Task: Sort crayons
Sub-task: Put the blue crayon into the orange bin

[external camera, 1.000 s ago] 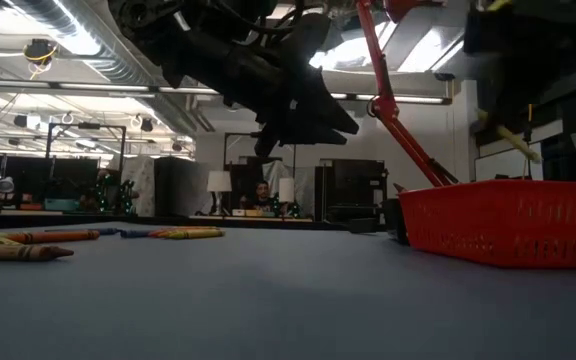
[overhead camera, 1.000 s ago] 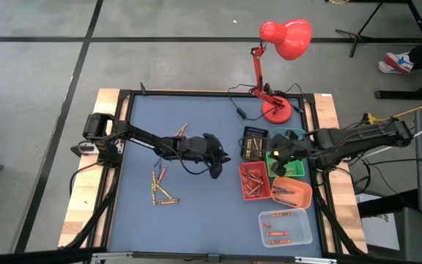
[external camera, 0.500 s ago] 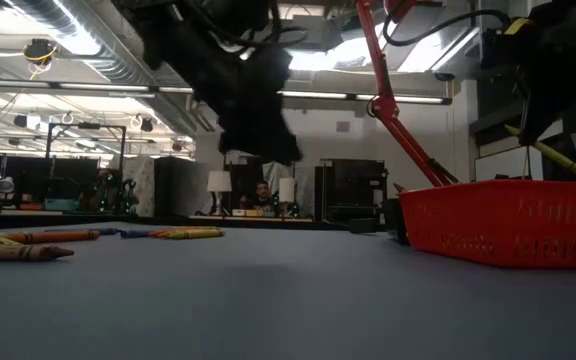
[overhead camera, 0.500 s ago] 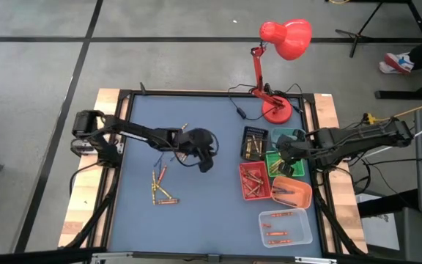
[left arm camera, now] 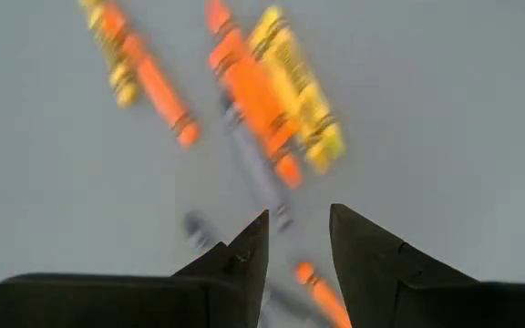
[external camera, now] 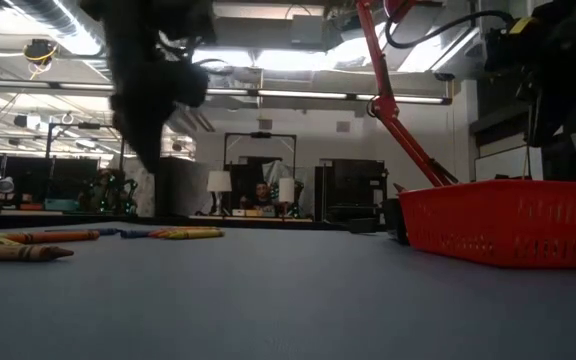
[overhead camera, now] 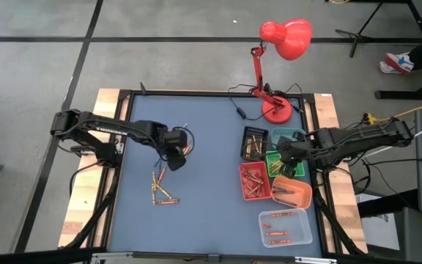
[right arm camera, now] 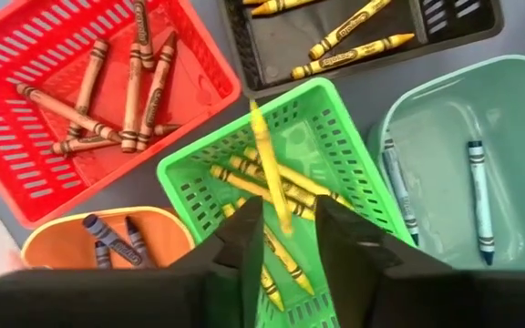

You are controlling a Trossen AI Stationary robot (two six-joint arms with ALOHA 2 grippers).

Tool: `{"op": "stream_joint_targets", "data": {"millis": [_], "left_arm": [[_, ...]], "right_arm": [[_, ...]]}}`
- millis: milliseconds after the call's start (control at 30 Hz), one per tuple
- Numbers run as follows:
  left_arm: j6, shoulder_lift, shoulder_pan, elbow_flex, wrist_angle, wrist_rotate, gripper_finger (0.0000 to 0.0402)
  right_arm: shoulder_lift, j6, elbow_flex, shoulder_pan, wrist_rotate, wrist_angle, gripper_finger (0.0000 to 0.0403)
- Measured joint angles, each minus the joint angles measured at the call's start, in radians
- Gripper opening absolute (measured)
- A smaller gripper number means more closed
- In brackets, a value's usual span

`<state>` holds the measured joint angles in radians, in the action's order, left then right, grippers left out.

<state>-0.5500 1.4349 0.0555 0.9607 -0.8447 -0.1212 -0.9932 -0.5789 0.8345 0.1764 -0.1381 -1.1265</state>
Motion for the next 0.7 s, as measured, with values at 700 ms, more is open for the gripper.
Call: {"op": "stream_joint_targets", "data": {"millis": [700], "left_arm": [[-0.129, 0.003, 0.060, -0.288, 0.118, -0.046, 0.0103]], "right_arm": [[0.000, 0.000, 0.000, 0.000, -0.001, 0.030, 0.0131]]}}
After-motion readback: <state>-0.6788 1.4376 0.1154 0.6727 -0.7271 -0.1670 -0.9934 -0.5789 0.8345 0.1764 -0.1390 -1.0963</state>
